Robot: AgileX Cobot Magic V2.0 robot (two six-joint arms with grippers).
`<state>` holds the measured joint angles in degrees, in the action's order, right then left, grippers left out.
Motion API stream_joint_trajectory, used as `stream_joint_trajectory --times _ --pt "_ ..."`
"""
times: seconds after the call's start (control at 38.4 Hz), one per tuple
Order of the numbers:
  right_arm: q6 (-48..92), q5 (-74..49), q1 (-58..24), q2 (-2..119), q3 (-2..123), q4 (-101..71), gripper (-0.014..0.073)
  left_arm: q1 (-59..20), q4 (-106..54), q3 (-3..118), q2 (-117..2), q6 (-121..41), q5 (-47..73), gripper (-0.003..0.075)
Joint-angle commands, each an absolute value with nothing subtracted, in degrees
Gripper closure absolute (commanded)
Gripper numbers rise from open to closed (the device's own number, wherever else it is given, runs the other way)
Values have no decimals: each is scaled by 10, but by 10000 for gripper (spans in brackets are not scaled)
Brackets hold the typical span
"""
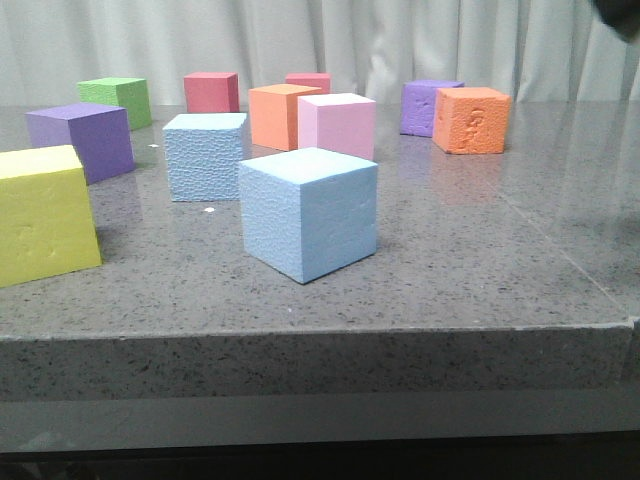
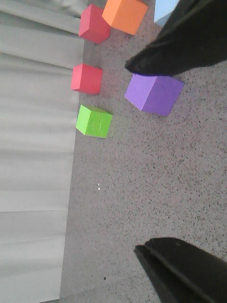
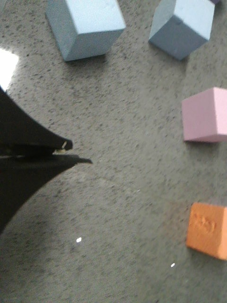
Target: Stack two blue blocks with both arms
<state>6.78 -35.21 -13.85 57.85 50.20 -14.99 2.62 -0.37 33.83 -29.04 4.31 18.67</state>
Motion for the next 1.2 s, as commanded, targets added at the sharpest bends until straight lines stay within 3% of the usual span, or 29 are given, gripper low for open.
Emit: stream_joint_trajectory --times 0.0,0.26,0.55,0.75,0.94,1.17 --pt "71 -306 -125 517 462 -151 661 22 -14 359 -301 42 124 48" --pt "71 -291 -125 442 395 -151 661 -4 -60 401 -399 38 124 48" --pt "71 -302 -125 438 395 -151 661 -166 -58 575 -640 -3 215 48" --pt "71 -308 -125 438 395 -152 661 -249 -58 760 -817 -6 356 48" --pt "71 -308 -125 438 395 -153 661 -274 -58 883 -927 -18 460 48" --pt "71 -308 -125 438 395 -153 661 -275 -48 951 -1012 -18 522 48"
